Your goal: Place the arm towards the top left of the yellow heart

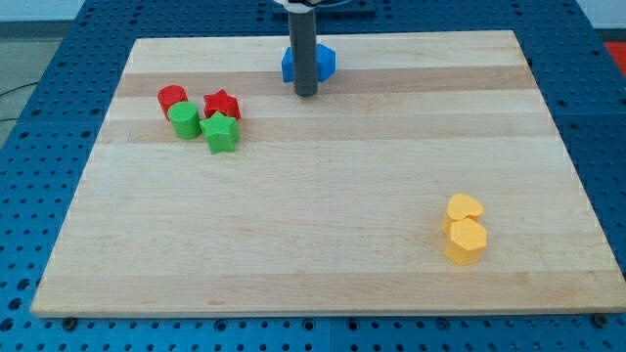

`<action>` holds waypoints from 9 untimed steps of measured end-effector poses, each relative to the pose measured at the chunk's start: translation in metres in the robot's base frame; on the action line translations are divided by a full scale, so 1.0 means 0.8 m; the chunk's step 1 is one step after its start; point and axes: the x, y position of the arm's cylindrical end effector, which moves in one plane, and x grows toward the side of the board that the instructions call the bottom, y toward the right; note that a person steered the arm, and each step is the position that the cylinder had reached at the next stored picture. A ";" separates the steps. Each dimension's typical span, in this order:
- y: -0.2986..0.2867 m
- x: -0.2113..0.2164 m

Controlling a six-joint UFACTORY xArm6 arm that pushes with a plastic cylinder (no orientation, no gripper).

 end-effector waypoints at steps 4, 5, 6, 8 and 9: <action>0.112 0.118; 0.122 0.127; 0.148 0.134; 0.165 0.112; 0.165 0.112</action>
